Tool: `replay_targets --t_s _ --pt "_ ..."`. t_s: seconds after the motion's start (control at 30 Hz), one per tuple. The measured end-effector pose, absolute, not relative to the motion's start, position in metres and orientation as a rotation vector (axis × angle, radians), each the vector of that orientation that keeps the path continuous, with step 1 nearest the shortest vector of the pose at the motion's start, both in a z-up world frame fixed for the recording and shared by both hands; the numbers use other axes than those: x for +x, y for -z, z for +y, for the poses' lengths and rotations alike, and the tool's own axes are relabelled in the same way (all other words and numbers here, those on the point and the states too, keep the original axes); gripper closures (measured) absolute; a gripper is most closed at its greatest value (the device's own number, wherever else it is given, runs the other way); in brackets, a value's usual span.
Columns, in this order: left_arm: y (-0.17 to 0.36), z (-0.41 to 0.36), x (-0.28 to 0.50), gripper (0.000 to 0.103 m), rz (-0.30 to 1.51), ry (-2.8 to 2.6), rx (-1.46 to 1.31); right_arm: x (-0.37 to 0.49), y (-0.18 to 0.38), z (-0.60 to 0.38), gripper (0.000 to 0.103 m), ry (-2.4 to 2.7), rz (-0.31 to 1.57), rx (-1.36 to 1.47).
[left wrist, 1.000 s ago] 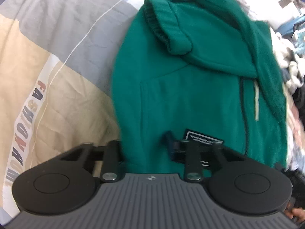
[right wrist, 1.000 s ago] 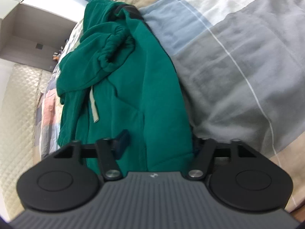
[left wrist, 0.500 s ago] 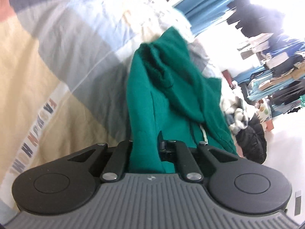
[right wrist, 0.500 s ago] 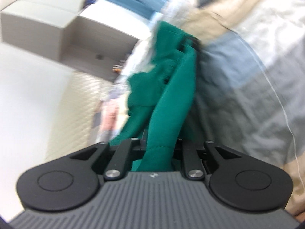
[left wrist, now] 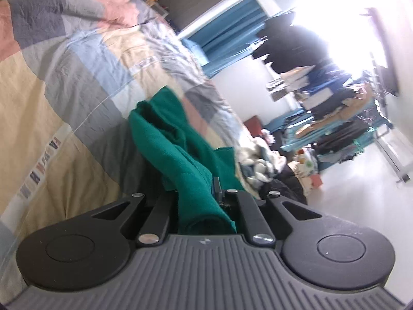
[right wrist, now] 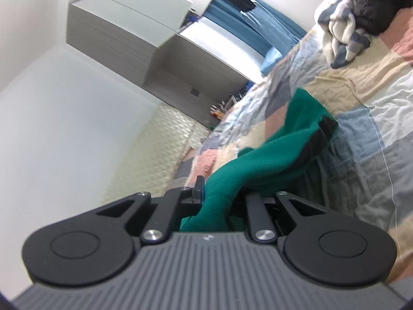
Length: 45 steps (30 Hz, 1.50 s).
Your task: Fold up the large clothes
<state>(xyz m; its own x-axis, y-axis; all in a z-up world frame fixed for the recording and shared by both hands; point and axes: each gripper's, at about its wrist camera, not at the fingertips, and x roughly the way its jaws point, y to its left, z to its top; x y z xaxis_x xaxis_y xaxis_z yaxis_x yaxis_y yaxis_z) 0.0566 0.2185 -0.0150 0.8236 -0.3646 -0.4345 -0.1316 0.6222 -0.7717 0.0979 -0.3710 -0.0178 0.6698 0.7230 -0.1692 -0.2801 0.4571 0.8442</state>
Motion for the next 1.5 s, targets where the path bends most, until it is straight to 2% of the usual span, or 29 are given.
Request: replay_targets --t_s 0.3,0.47,0.6,1.0,1.3,1.5 --pt "-0.006 0.183 -0.059 0.095 0.546 0.226 -0.948 0.02 -0.008 -0.401 0.088 -0.66 0.501 0.894" --pt "0.0 0.172 -0.073 0.095 0.534 0.217 -0.948 0.014 -0.005 -0.404 0.088 -0.609 0.496 0.883" --pt "0.003 0.172 -0.035 0.095 0.534 0.178 -0.942 0.045 0.007 -0.401 0.088 -0.556 0.521 0.892" --pt "0.028 0.182 0.161 0.094 0.585 -0.025 -1.014 0.186 0.038 -0.374 0.088 -0.318 0.571 0.971" --pt "0.104 0.184 0.306 0.094 0.613 -0.058 -0.979 0.294 0.096 -0.363 0.088 -0.168 0.618 0.981" --pt "0.148 0.188 0.361 0.094 0.614 -0.038 -0.888 0.342 0.138 -0.359 0.088 -0.172 0.651 0.944"
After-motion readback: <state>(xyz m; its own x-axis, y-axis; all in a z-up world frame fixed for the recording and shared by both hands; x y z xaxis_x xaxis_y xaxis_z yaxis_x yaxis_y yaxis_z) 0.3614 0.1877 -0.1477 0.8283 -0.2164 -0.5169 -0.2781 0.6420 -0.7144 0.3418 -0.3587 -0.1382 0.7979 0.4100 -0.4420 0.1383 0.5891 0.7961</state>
